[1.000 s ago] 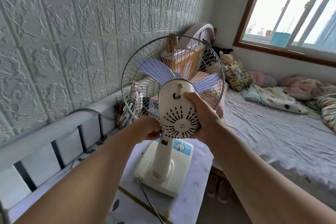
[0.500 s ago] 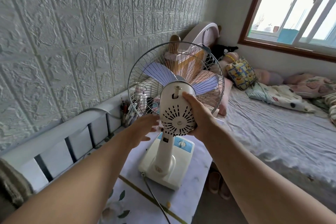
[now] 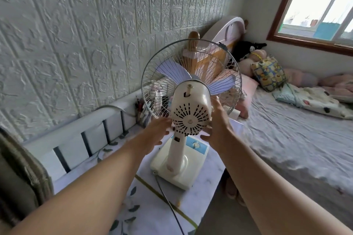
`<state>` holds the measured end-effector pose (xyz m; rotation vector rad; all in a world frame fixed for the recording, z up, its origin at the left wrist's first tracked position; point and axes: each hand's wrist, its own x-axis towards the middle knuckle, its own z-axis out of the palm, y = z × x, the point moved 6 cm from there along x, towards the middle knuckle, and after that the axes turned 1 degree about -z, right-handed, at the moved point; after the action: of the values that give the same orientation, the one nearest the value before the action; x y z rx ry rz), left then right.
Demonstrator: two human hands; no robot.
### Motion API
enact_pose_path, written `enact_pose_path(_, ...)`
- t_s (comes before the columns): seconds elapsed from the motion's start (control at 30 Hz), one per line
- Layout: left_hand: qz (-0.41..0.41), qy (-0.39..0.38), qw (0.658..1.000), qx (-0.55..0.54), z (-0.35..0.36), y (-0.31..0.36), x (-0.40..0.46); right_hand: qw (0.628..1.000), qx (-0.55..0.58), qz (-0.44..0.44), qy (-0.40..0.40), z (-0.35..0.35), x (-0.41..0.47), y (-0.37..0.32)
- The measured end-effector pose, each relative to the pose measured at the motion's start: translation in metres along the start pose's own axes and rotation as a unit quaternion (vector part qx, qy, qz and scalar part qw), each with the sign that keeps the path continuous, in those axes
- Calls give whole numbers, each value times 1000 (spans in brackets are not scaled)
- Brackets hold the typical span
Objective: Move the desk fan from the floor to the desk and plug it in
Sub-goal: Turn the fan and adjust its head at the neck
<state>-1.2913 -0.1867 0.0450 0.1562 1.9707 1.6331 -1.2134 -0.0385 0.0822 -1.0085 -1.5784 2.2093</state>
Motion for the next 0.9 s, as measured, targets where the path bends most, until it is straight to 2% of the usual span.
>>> enact_pose_path(0.1, 21, 5, 1000, 21, 4, -7, 1, 1000, -6, 22, 12, -14, 2, 16)
enact_pose_path(0.2, 5, 51, 999, 9, 7, -18, -1, 998, -40, 29, 31, -30, 9, 32)
enact_pose_path(0.33, 3, 92, 994, 63, 14, -35, -1, 992, -121, 34, -4, -39, 28, 55)
enact_pose_path(0.43, -16, 140, 986, 92, 21, -54, 2, 984, -171, 17, -38, -41, 49, 70)
enact_pose_path(0.53, -30, 166, 983, 67, 31, -76, 9, 971, -230, -17, -63, -43, 72, 86)
enact_pose_path(0.63, -19, 220, 968, 116, 42, -95, 19, 957, -280, -40, -69, -51, 100, 105)
enact_pose_path(0.73, 17, 282, 949, 142, 57, -104, 28, 935, -342, -71, -66, -56, 129, 125)
enact_pose_path(0.83, 50, 346, 924, 153, 68, -111, 36, 884, -453, -112, -30, -60, 156, 139)
enact_pose_path(0.9, 65, 397, 904, 143, 70, -114, 37, 866, -487, -111, -15, -64, 169, 146)
